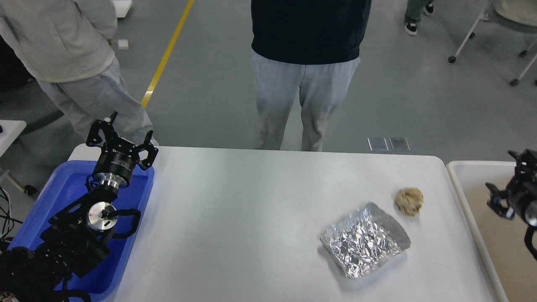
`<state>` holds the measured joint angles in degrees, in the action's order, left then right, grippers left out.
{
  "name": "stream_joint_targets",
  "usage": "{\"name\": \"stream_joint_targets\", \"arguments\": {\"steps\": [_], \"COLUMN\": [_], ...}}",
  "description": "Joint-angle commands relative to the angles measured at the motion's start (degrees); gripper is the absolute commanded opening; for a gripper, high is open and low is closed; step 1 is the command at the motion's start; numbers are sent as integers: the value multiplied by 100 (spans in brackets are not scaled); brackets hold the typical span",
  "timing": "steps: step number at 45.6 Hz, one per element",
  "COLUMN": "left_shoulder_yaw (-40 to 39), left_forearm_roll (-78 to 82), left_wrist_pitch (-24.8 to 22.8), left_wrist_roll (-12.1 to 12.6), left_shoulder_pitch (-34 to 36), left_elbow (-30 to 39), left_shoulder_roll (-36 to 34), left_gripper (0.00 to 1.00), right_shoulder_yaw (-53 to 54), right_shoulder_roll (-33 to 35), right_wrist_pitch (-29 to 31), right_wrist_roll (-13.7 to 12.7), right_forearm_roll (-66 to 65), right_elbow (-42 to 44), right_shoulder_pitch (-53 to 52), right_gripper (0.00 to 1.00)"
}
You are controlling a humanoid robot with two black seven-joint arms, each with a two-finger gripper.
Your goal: Tidy desktop
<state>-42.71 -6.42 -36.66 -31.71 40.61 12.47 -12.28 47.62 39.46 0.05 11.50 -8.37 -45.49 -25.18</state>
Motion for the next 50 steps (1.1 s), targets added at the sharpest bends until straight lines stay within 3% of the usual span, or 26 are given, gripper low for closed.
{"name": "stream_joint_targets", "arguments": {"steps": [1, 11, 17, 36, 50], "left_shoulder_yaw": [0, 0, 0, 0, 0], "left_forearm_roll": [0, 0, 0, 0, 0], "left_wrist_pitch": [1, 1, 1, 1, 1], "left_wrist_roll": [-2, -2, -2, -2, -2], "left_shoulder_pitch": [-1, -1, -1, -1, -1], "left_elbow": [1, 1, 1, 1, 1], "left_shoulder_roll": [-3, -3, -3, -3, -3], "left_gripper": [100, 100, 100, 100, 100], "right_shoulder_yaw": [1793, 2252, 2103, 2085, 1988], "right_shoulder_roll": [-588, -1757, -1889, -1960, -1986], "right_wrist_pitch": [-145, -163, -163, -172, -119], "right_wrist_roll": [766, 827, 827, 827, 819], "right_forearm_roll": [-1165, -2292, -2257, -2064, -727], "right_elbow": [-1673, -1691, -1190, -1084, -1032], "right_shoulder_pitch": [865, 892, 638, 514, 576], "right_gripper": [100, 100, 100, 100, 100]}}
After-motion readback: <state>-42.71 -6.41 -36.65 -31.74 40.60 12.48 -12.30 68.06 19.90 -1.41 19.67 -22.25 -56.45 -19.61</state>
